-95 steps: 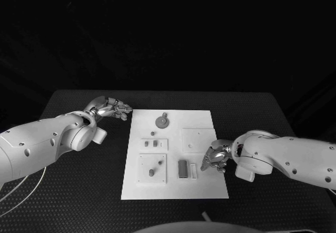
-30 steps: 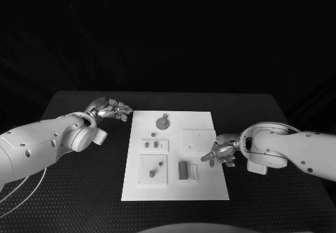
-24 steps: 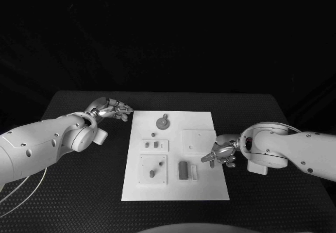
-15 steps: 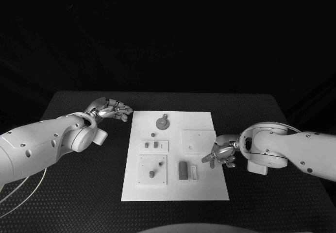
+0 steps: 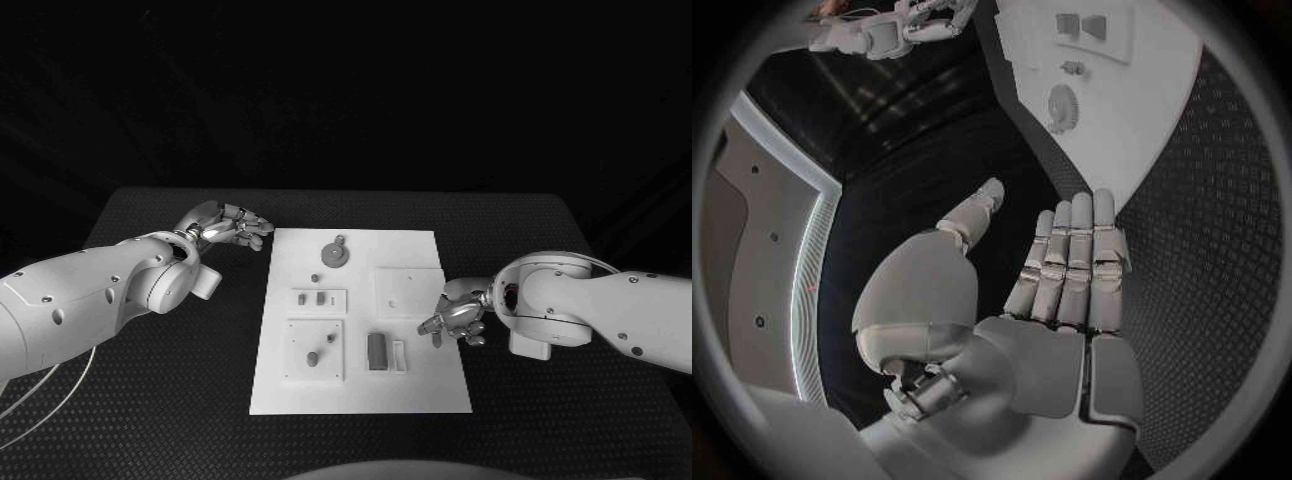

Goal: Assemble the parts on the task board

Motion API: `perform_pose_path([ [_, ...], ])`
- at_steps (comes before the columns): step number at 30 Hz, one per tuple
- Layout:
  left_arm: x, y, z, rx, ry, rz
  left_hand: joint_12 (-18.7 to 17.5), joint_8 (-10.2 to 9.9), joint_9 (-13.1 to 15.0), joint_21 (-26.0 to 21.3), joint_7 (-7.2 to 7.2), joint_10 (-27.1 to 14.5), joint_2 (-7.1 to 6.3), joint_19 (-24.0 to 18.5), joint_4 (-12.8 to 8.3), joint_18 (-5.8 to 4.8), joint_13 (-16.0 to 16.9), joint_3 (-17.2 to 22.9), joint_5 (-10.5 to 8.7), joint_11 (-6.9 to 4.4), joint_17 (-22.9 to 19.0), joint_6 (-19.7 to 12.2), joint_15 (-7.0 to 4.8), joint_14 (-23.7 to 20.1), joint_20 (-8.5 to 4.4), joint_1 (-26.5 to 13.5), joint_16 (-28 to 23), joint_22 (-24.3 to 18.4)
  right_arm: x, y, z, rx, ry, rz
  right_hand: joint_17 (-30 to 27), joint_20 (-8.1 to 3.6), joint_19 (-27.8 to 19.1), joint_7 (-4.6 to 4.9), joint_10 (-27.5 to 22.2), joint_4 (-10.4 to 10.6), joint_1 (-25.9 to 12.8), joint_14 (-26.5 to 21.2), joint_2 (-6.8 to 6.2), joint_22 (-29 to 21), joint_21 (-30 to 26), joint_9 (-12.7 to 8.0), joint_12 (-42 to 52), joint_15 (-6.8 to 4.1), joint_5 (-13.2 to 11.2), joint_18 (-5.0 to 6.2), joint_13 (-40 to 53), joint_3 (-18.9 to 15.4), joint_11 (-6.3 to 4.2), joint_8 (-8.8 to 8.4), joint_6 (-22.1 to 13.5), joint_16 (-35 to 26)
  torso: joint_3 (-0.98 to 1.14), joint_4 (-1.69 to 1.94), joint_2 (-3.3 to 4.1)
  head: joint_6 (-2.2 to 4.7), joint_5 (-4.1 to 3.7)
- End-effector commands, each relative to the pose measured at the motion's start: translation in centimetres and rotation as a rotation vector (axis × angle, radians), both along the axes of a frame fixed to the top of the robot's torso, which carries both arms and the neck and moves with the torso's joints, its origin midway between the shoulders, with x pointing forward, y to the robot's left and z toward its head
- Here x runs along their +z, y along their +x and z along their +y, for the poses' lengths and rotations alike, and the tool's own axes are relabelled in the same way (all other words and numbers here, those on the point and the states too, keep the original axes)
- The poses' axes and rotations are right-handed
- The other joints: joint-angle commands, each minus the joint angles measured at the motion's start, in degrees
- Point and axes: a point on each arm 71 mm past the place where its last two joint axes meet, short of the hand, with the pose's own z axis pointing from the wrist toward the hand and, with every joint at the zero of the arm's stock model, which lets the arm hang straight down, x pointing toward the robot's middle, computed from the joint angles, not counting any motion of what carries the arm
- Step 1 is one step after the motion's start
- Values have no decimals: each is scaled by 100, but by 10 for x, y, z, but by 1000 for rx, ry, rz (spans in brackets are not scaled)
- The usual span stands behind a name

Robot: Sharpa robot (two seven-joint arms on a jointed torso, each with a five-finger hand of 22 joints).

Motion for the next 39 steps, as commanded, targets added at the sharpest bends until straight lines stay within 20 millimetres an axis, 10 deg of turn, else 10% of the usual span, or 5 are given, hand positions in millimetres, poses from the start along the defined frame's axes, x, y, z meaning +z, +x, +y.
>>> perform_pose_path([
  [1,1,0,-2,-10,-12,-9,3,19,-8,-19,-21,-12,-5,-37,41,107,-5,-8,-23,-4,11,-19,20,37,13,-63,-22,-9,0,-1,1,23,-5,6,1,-4,-17,13,11,-15,17,3,58,114,20,10,8,-41,23,91,7,-35,-39,0,-26,38,0,-1,0,0,-5],
  [39,1,0,-2,-10,-12,-11,5,24,-11,-17,-23,-8,-7,-36,47,109,-7,-11,-23,-6,33,-16,18,42,12,-69,-35,-8,-1,0,2,23,-4,5,0,2,-27,17,11,-162,66,4,170,116,33,17,10,-37,44,91,10,-106,-35,-5,-29,40,-1,3,1,49,-10],
])
